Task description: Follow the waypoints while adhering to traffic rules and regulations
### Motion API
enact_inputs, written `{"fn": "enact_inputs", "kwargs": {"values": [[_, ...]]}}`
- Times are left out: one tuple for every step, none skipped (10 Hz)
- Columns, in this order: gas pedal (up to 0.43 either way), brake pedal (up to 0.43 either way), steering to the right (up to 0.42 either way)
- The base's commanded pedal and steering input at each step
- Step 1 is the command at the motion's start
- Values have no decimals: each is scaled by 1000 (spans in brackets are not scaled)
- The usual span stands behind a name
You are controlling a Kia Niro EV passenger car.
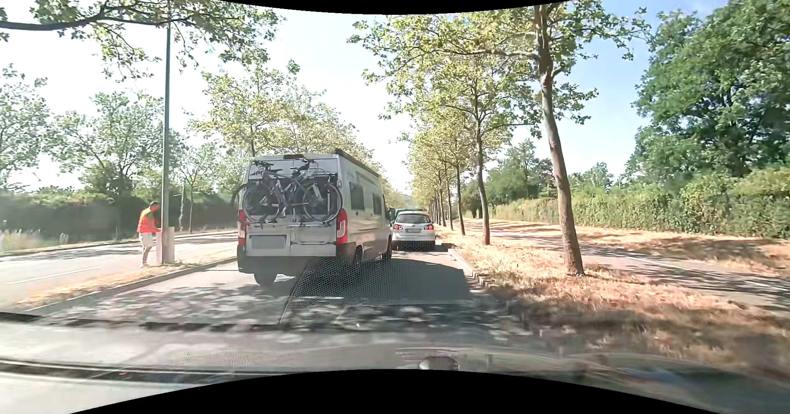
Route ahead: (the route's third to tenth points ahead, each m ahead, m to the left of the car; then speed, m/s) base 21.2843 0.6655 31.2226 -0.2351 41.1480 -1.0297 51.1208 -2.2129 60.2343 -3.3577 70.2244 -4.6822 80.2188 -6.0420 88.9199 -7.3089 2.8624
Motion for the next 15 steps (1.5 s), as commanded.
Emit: {"fn": "enact_inputs", "kwargs": {"values": [[0,0,-1],[0,0,-1],[0,0,0],[0,0,0],[0,0,-1],[0,0,0],[0,0,0],[0,0,0],[0,0,0],[0,0,0],[0,0,0],[0,0,0],[0,0,0],[8,0,-1],[28,0,-1]]}}
